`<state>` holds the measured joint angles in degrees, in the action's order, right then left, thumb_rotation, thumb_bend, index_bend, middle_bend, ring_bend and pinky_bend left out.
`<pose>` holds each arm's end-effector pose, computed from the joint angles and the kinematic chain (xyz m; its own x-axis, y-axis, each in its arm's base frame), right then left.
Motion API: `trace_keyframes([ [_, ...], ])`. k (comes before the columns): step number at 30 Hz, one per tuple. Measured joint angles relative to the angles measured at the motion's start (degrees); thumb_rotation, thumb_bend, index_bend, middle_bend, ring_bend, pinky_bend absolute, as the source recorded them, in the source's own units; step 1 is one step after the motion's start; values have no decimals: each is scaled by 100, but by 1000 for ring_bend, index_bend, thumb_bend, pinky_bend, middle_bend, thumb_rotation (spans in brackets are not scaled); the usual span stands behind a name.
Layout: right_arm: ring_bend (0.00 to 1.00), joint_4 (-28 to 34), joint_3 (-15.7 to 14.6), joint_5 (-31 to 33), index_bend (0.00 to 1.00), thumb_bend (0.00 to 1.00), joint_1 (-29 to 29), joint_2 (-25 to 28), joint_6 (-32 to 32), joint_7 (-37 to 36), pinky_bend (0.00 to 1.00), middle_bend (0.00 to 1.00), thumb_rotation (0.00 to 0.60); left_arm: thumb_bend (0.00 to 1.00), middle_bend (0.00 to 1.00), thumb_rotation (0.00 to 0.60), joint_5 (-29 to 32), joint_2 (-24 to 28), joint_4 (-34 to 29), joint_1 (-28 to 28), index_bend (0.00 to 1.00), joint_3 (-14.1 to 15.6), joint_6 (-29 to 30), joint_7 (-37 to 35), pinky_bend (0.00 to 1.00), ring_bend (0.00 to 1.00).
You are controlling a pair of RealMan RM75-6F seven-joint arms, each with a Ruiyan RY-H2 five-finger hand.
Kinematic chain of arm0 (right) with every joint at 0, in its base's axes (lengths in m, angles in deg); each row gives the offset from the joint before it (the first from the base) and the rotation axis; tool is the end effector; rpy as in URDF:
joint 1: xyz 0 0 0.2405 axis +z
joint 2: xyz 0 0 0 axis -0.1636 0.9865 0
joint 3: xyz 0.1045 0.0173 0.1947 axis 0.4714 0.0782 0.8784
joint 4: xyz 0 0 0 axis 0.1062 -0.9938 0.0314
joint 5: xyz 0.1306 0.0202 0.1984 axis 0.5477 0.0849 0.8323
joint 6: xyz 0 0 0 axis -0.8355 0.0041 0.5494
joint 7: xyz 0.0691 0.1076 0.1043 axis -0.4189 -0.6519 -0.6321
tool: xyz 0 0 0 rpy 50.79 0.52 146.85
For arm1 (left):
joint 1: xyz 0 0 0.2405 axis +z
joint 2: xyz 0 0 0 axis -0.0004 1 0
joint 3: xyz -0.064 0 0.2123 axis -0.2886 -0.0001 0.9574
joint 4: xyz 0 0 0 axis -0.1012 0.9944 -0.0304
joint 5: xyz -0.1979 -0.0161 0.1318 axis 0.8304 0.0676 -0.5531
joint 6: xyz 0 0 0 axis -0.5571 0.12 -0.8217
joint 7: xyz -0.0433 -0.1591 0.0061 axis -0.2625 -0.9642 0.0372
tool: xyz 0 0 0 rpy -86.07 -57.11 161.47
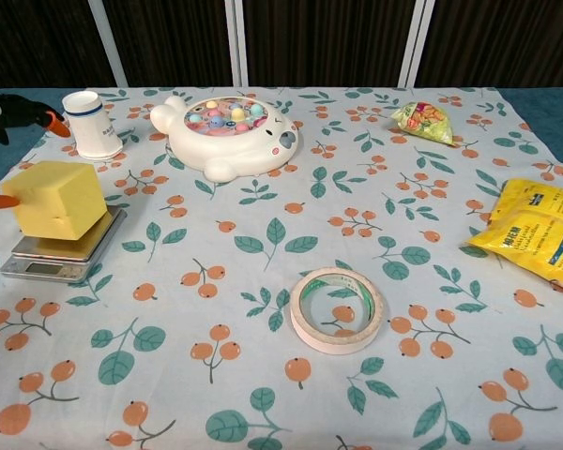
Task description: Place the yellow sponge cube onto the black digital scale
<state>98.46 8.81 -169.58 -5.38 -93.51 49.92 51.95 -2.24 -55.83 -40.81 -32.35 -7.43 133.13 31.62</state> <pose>-0.2895 -0.2060 0.1218 0.4836 0.0340 0.8746 -0.8751 0.0399 0.4823 -0.2372 0.3272 0.0363 0.6483 0.1583 0.7447 0.7401 -0.3606 -0.5676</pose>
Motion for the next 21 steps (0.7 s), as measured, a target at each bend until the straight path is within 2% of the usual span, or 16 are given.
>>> trace_keyframes([
  [13, 36, 101, -23, 43, 0, 559, 19, 20, -76, 79, 0, 43, 600, 208, 40, 600, -649, 1160, -1306, 441, 140, 65, 1077, 317, 262, 0],
  [18, 36, 89, -7, 21, 0, 559, 12, 15, -27, 30, 0, 43, 600, 208, 51, 600, -660, 1260, -1414, 726, 138, 50, 1583, 269, 249, 0],
  [21, 35, 67, -7, -20, 0, 559, 4, 27, 6, -30, 0, 43, 600, 207, 51, 600, -699, 1167, -1265, 914, 134, 32, 1998, 42, 235, 0],
])
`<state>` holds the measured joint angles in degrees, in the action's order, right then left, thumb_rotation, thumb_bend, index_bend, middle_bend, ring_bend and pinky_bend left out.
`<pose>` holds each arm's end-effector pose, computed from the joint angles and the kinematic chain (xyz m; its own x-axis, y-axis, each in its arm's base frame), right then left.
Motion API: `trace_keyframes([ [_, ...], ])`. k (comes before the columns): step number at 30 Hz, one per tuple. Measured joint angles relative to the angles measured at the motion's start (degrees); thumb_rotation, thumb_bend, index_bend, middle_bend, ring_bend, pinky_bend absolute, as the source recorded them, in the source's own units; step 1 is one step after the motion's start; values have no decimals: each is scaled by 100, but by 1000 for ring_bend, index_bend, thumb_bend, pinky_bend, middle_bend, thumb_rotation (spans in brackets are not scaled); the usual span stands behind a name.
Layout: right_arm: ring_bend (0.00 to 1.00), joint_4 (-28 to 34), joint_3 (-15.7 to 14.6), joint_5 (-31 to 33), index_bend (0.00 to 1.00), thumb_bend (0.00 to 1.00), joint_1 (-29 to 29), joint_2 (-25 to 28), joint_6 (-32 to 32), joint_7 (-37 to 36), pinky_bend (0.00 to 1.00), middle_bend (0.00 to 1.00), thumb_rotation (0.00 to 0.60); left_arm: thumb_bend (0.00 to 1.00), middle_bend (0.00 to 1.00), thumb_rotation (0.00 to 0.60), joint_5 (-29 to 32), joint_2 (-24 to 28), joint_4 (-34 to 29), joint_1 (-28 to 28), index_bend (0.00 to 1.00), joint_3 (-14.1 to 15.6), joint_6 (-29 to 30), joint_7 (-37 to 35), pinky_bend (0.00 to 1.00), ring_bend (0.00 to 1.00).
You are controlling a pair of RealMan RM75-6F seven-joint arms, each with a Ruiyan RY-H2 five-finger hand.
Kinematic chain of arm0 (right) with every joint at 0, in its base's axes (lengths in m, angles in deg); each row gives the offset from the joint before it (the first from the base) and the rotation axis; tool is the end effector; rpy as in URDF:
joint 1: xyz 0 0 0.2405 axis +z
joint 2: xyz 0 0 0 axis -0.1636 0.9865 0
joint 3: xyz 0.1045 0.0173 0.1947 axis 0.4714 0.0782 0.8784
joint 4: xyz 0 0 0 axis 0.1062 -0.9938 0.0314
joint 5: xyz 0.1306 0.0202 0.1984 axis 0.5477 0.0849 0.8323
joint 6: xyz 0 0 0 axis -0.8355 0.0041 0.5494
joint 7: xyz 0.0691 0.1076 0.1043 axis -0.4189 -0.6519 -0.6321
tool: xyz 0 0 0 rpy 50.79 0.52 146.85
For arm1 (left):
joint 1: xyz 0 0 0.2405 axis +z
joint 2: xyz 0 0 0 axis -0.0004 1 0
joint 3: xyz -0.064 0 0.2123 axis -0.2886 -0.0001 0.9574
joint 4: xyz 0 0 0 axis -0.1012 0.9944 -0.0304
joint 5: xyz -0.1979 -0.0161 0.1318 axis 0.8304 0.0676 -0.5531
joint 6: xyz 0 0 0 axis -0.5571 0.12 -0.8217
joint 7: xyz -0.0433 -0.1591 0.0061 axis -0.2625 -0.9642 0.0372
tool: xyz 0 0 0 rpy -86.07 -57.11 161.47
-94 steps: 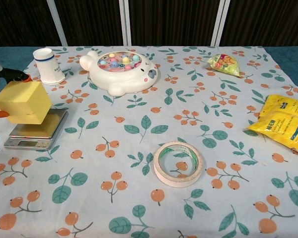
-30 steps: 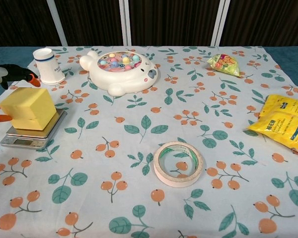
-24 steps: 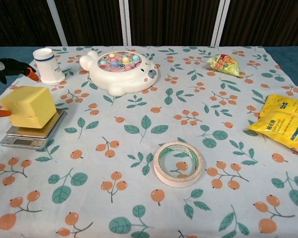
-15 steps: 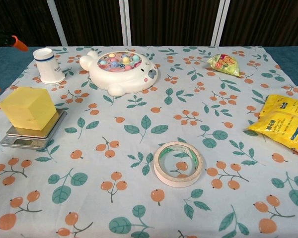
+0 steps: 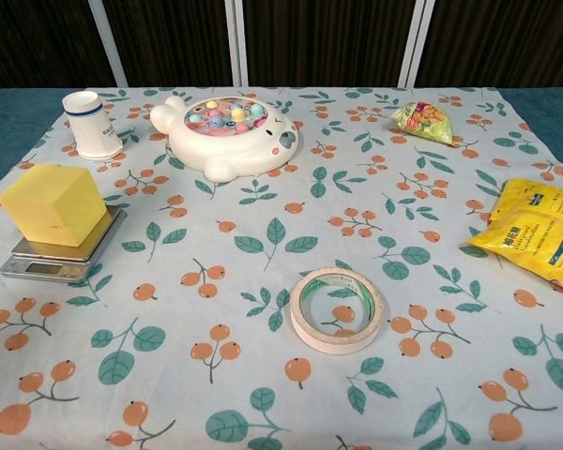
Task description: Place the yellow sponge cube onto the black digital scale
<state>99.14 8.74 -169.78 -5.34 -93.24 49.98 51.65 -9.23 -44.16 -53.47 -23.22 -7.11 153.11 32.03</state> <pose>-0.2867 -0.2058 0.1217 0.4731 0.0344 0.8803 -0.8809 0.0345 0.4720 -0.2224 0.2777 0.1156 0.5811 -0.0900 0.8089 0.7565 -0.3068 -0.5776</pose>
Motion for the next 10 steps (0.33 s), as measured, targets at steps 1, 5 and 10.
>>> trace_keyframes([
  [1, 35, -7, -1, -14, 0, 560, -3, 10, 10, -22, 0, 43, 600, 207, 51, 600, -17, -70, 125, 72, 132, 0, 133, -190, 232, 0],
  [5, 34, -31, 3, -51, 0, 560, -18, 36, 62, -83, 0, 43, 600, 208, 48, 600, -24, -329, 759, 361, 121, 53, 341, -1060, 213, 0],
  [10, 34, -57, 17, -66, 0, 560, -29, 26, 107, -107, 0, 43, 600, 207, 49, 600, -55, -539, 1287, 663, 121, 162, 454, -1558, 209, 0],
])
